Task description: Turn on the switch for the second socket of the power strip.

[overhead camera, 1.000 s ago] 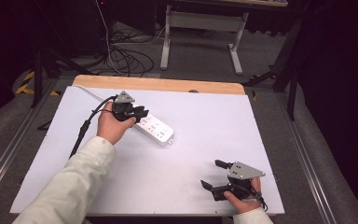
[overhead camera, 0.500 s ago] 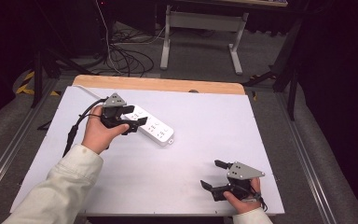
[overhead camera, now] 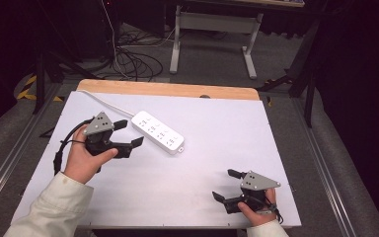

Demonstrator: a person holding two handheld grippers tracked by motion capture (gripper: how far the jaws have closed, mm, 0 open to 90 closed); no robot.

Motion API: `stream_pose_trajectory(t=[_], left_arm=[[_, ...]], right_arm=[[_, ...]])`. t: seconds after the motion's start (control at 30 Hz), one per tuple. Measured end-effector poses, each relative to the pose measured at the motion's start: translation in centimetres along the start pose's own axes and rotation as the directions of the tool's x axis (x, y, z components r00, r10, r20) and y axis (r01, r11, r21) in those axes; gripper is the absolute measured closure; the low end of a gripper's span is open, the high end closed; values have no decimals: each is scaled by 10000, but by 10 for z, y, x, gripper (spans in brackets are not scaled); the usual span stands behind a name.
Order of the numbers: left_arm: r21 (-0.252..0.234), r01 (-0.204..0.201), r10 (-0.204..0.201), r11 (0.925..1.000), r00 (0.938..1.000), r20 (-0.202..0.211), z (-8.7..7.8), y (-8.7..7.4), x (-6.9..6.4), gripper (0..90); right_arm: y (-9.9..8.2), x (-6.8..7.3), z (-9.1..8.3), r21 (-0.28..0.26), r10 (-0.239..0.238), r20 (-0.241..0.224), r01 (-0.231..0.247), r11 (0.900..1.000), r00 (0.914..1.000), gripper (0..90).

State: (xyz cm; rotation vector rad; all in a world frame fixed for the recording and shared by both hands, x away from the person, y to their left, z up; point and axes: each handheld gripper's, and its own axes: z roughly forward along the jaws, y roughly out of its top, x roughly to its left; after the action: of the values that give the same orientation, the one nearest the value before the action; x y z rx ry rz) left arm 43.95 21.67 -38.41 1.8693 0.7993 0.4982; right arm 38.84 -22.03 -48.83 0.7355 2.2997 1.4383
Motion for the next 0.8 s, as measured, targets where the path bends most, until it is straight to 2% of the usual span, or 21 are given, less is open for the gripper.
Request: stream_pose_trajectory(t=[0.03, 0.13, 0.33, 0.4, 0.47, 0.5, 0.57, 0.8], left_arm=[[0, 0, 0, 10000, 10000, 0, 0, 0, 0, 197], [168, -365, 369, 9992, 9991, -223, -8, -10, -4, 191], [23, -647, 647, 9979, 9976, 264, -21, -25, -11, 184], [-15, -640, 640, 9979, 9967, 503, -25, -31, -14, 164], [-134, -363, 374, 9992, 9956, 864, -29, -39, -15, 156], [-134, -363, 374, 9992, 9956, 864, -29, -39, -15, 142], [-160, -238, 254, 9996, 9934, 1120, -31, -46, -15, 131], [-200, -464, 485, 9987, 9908, 1265, -39, -64, -15, 124]], right_arm=[[0, 0, 0, 0, 0, 0, 0, 10000, 10000, 79], [0, -1, 0, -5, -7, 22, 7, 10000, 10000, 78], [0, -1, 0, -13, -8, 25, 8, 10000, 10000, 78], [0, -1, 0, -4, -5, 17, 5, 10000, 10000, 75], [0, -1, -1, -5, -24, 6, 24, 10000, 10000, 73], [0, -1, -1, -1, -31, -3, 31, 10000, 10000, 71], [0, -1, -1, 7, -37, -5, 37, 10000, 10000, 66], [-1, -2, -3, -19, -97, -44, 97, 10000, 9999, 65]])
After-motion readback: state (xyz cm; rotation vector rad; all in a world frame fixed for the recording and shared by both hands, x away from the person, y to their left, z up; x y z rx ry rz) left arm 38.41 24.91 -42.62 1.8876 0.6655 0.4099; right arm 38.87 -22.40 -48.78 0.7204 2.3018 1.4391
